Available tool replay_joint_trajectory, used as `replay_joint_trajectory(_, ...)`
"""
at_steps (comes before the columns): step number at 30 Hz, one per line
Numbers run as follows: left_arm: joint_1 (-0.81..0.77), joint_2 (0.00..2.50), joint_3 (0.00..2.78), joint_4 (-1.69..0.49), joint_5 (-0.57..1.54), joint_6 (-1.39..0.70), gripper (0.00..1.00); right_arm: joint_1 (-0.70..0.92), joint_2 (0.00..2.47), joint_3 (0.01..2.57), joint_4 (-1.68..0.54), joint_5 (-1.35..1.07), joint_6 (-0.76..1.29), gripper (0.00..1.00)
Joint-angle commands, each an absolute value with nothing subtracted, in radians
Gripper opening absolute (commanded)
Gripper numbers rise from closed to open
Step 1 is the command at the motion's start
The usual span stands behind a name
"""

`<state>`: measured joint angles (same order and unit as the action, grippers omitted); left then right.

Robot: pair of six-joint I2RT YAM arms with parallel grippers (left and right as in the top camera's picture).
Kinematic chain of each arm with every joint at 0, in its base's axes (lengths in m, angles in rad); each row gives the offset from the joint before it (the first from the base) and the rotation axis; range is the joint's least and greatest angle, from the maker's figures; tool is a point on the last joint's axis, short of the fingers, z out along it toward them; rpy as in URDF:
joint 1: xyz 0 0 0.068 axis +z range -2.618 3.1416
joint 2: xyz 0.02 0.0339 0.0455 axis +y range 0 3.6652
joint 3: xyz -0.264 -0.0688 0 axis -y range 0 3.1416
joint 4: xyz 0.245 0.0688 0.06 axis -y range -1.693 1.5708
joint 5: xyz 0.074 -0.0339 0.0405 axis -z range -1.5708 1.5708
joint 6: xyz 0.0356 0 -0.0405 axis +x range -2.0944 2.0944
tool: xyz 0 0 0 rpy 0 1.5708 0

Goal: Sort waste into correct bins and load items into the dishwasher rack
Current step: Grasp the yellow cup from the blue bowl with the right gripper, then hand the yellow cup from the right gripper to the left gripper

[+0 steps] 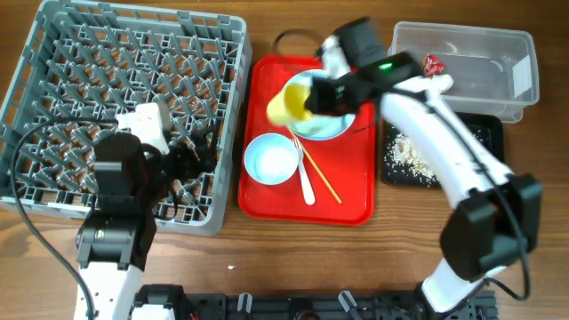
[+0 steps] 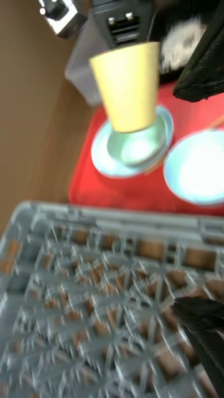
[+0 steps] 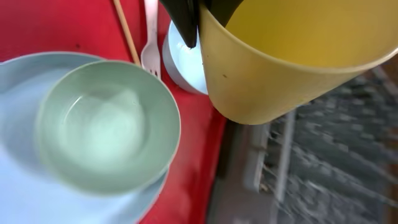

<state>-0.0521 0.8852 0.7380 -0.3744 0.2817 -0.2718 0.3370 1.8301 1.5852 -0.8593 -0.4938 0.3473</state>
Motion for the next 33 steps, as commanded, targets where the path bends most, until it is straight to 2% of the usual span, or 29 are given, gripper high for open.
replay_joint_trajectory(1,-0.046,0.952,0.755,-0.293,0.470,-0.352,1.00,0.264,1.809,1.602,-0.855,-0.786,0.272,0.04)
replay_joint_trajectory(10,-0.048,1.129,0.755,0.126,0.979,-0.413,1.00,0.241,1.809,1.602,-0.837,-1.135,0.239,0.04)
replay_joint_trajectory(14,-0.048,1.156,0.755,0.232,1.014,-0.461,1.00,0.243,1.809,1.602,-0.819,-1.320,0.239,0.04)
replay_joint_trajectory(17,-0.049,1.156,0.755,0.237,1.014,-0.461,1.00,0.246,1.809,1.602,-0.819,-1.369,0.239,0.04)
replay_joint_trajectory(29,-0.107,1.156,0.755,0.277,1.022,-0.460,0.98,0.329,1.809,1.602,-0.807,-1.385,0.247,0.04)
replay_joint_trajectory(33,-0.107,1.156,0.755,0.278,1.022,-0.461,0.89,0.356,1.809,1.602,-0.807,-1.385,0.247,0.04)
